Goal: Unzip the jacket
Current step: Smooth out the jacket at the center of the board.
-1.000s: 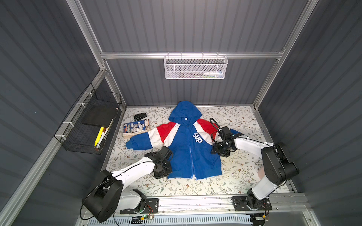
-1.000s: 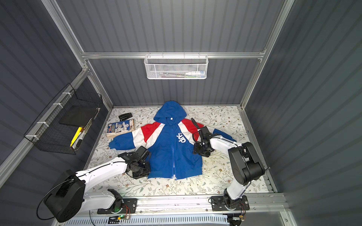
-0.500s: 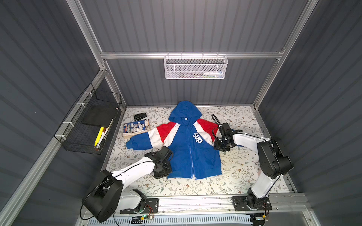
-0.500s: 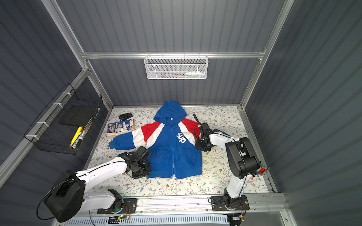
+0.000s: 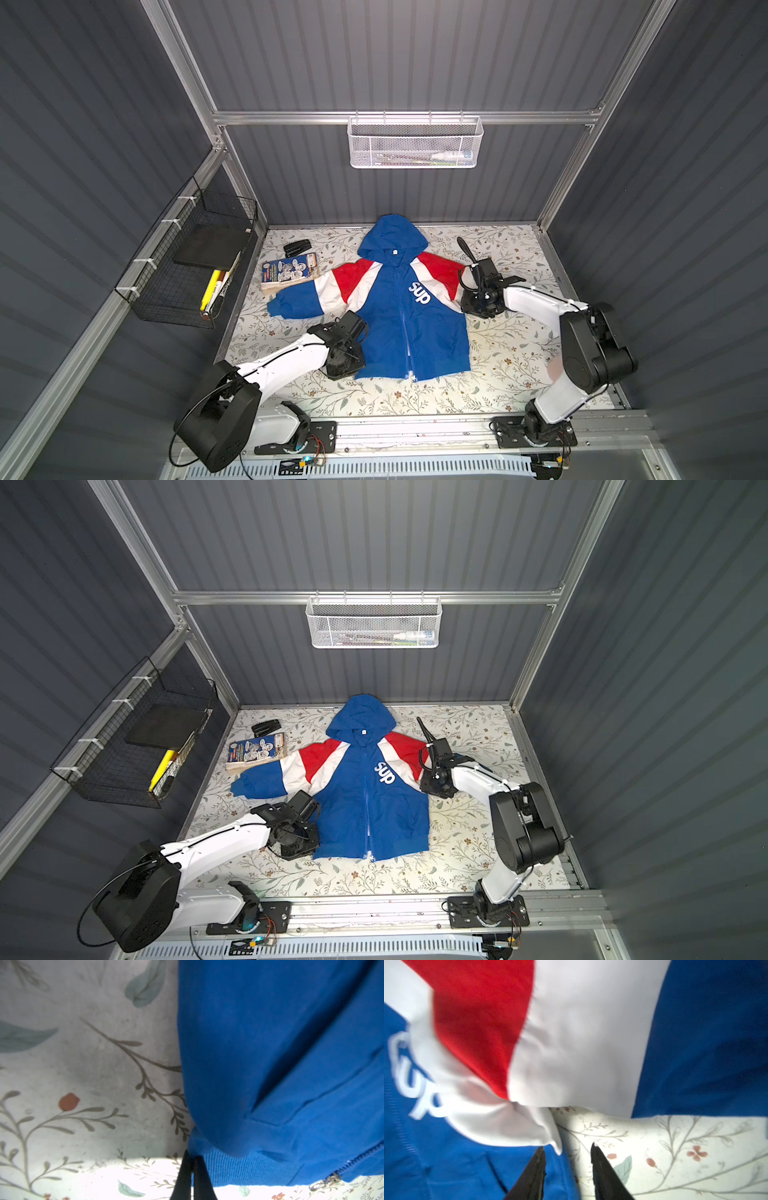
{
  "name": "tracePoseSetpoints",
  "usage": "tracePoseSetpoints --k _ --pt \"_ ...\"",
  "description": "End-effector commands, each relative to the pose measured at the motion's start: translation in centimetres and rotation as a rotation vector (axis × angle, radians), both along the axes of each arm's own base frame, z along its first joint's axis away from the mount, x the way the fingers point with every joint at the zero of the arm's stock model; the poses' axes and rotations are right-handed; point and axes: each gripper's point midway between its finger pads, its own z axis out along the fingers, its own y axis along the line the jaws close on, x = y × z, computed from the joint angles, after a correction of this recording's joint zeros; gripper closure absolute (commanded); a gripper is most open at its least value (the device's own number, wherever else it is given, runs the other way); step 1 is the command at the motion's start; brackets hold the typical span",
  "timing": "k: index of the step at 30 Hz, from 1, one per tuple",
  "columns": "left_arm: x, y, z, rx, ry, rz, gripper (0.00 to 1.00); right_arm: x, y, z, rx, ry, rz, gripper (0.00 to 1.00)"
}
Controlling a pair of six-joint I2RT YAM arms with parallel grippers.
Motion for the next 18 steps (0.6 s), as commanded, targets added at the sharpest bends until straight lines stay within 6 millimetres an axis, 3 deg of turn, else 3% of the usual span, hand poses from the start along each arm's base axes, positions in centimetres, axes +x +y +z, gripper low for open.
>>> tracePoseSetpoints --k 1,8,15,18 --pt "-0.4 0.6 -0.2 0.045 0.023 -0.011 1.0 3.0 3.1 2.5 0.111 -0.107 0.104 0.61" --pt "-0.3 0.7 0.0 0.05 0.012 -0.009 1.0 8.4 8.6 2.3 0.231 -0.104 0.192 0.76" --pt "0.0 0.6 -0.1 0.054 0.004 -0.014 1.0 12.0 12.4 -1.3 0.246 -0.015 0.222 0.94" --pt "0.0 0.6 0.0 0.049 0.002 -0.012 1.0 13.0 12.8 -2.9 0.224 0.025 0.214 0.98"
